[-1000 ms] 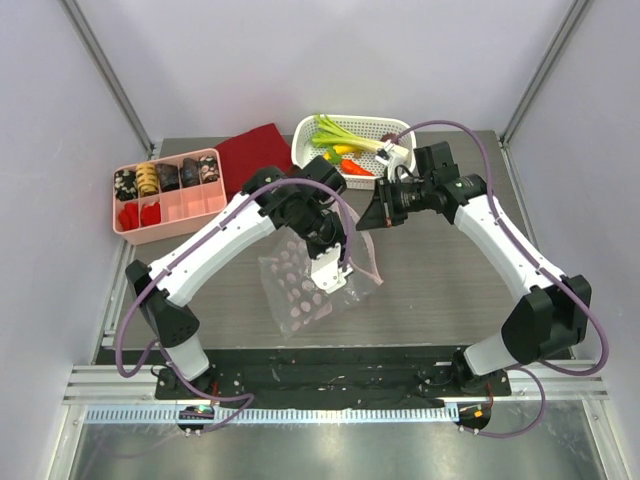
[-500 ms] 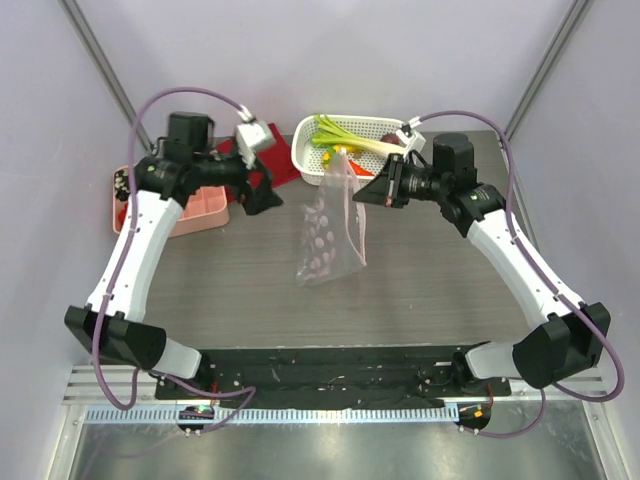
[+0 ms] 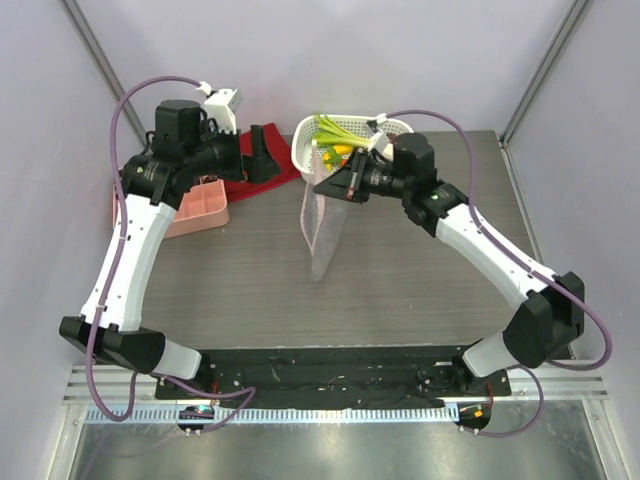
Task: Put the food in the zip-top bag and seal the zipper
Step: Open the zipper of the food storage bag at the center of the board.
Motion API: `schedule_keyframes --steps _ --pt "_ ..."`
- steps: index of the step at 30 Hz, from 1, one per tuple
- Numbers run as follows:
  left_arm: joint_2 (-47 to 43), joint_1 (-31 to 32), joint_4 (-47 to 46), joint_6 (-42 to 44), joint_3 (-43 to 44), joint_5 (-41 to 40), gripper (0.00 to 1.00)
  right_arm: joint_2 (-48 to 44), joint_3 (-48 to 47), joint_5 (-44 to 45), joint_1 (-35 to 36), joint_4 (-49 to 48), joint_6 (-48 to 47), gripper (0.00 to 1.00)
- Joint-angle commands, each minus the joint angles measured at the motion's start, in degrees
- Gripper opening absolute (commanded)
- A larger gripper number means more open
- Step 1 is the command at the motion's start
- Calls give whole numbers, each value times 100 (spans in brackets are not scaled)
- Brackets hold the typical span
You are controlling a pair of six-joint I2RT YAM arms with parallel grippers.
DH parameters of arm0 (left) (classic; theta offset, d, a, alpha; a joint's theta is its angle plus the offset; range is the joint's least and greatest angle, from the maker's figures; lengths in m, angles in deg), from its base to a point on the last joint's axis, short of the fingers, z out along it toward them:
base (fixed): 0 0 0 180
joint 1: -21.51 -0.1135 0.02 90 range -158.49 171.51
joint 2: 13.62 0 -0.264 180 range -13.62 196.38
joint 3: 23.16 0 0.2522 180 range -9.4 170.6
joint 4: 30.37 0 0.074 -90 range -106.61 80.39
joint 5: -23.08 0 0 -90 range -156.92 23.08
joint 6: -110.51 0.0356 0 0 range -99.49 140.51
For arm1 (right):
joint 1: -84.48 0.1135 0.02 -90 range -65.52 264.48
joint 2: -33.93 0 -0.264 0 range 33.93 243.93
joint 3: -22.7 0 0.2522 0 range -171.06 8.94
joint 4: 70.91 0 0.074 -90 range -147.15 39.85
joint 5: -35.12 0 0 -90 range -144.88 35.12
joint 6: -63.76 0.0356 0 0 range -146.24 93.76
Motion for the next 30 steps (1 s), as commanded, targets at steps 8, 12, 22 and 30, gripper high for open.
schedule_keyframes --steps 8,12,22,30 --pt "-445 610 425 -12 124 -1578 84 820 -942 418 660 -677 466 1" --pt "-401 690 355 33 71 -1572 81 935 -1012 462 739 -712 405 1" --pt "-164 1234 232 50 -105 -1877 67 1084 -1056 541 845 -695 238 1" --pt "354 1350 293 50 212 -2941 44 1049 -986 734 889 -433 27 1"
